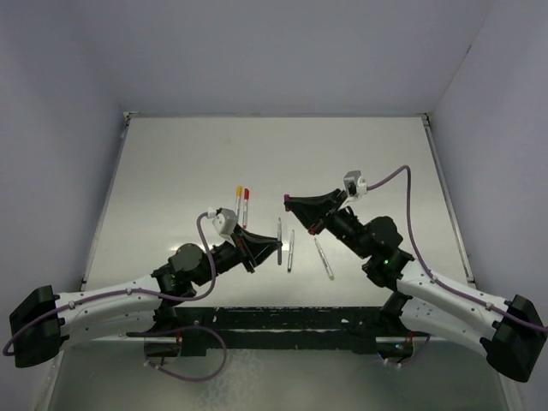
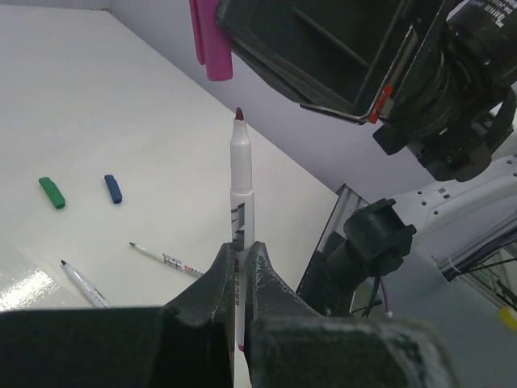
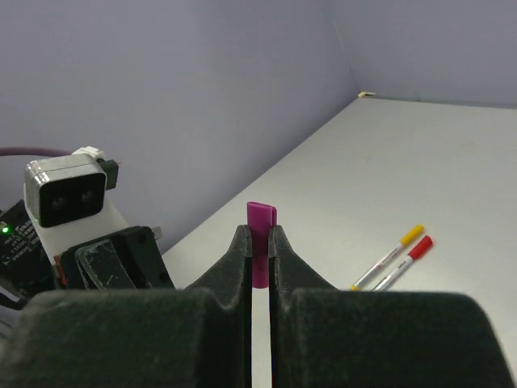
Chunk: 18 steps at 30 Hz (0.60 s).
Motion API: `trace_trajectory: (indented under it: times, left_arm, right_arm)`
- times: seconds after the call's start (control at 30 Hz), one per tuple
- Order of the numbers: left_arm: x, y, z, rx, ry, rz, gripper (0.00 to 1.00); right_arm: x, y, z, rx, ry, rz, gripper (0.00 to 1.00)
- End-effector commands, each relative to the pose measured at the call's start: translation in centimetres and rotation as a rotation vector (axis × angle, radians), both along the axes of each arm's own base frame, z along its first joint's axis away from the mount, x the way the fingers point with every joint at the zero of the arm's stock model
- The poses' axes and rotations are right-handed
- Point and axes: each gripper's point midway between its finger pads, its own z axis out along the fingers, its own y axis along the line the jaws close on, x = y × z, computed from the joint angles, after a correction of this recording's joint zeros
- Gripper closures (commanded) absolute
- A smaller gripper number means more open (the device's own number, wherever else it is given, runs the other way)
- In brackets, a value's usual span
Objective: Insert the pens into the pen caps
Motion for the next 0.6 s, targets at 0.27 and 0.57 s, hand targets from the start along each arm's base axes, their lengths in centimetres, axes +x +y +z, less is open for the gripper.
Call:
trace_trajectory:
  times: [0.27, 0.57]
  left_arm:
    - [-0.6, -0.1, 3.2, -0.130, -0.010, -0.028, 1.00]
    - [-0.5, 0.0, 3.5, -0.135, -0.020, -0.020, 1.00]
  right_arm:
    - [-2.7, 1.3, 5.2, 0.208, -0.148, 0.155, 1.00]
    - [-3.2, 1.4, 5.3, 0.223, -0.140, 0.180, 1.00]
